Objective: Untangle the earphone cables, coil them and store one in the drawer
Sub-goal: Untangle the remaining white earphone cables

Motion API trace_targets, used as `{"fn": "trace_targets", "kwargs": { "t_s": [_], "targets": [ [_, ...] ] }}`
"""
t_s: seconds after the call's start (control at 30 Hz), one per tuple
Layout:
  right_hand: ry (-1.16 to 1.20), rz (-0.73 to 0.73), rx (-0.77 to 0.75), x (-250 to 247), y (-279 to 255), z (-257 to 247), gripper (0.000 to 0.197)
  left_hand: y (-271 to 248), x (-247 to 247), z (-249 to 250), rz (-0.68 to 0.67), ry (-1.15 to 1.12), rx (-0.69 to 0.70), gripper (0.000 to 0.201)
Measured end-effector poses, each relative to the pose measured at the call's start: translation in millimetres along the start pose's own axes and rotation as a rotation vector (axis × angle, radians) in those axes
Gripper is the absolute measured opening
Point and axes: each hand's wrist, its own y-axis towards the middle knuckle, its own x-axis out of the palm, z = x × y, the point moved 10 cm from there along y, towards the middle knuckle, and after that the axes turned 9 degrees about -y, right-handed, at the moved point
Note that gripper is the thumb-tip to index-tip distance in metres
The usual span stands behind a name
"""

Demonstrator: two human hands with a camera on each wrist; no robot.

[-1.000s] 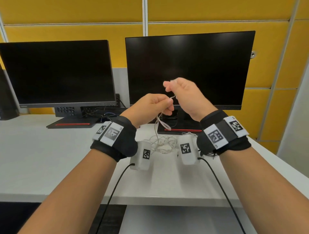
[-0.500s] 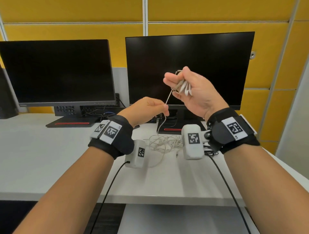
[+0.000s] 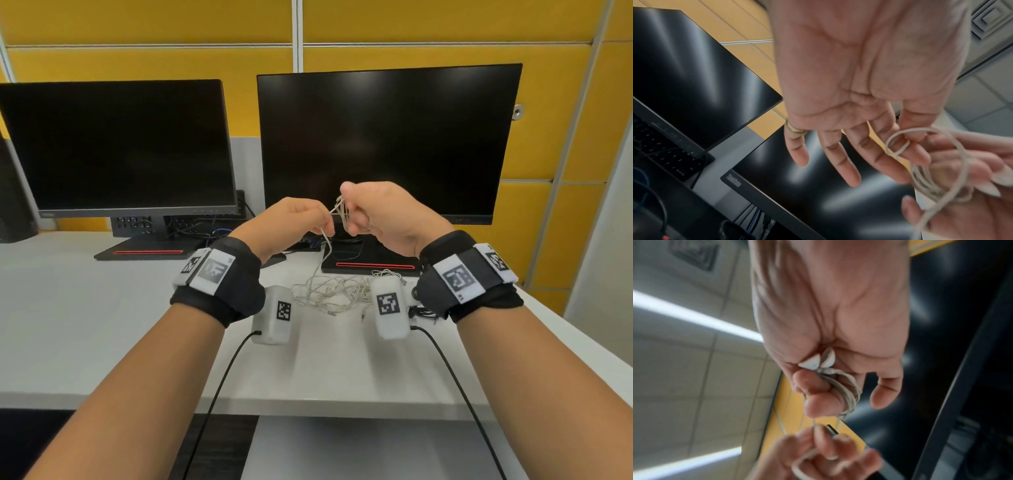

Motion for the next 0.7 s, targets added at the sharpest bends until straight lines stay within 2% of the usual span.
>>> {"fn": "trace_targets", "kwargs": {
  "t_s": [0.1, 0.27, 0.33, 0.43, 0.5, 0.57, 0.63, 0.7],
  "targets": [
    [0.303, 0.047, -0.015, -7.2, 1.3, -3.8, 0.036, 0.0, 8.3, 2.9, -0.034, 0.038, 0.025, 0.025],
    [0.456, 0.154, -0.073, -19.9, 2.3, -7.5, 0.022, 0.6, 24.9, 1.5, -0.113, 0.139, 0.028, 0.025],
    [0.419, 0.195, -0.097, -25.5, 4.4, -8.9, 0.016, 0.0, 30.3, -1.6, -0.148, 0.155, 0.019, 0.024],
    [0.079, 0.318, -0.102, -37.4, 6.9, -9.8, 0.016, -0.8, 33.7, -1.2, -0.175, 0.136, 0.03, 0.024],
    [-0.149, 0.346, -0.097, -38.2, 6.8, -11.5, 0.017, -0.1, 27.8, 6.7, -0.126, 0.061, 0.083, 0.026],
    [-0.277, 0.257, -0.069, -26.7, 7.0, -8.6, 0.022, 1.5, 11.3, 18.0, 0.02, 0.008, 0.167, 0.025],
    [-0.329, 0.152, -0.027, -14.5, 3.6, -2.0, 0.039, 1.5, -6.8, 26.7, 0.188, 0.02, 0.237, 0.024],
    [-0.307, 0.066, -0.016, -4.4, -0.5, 0.5, 0.043, 1.7, -15.2, 29.0, 0.271, 0.041, 0.263, 0.023]
  ]
}}
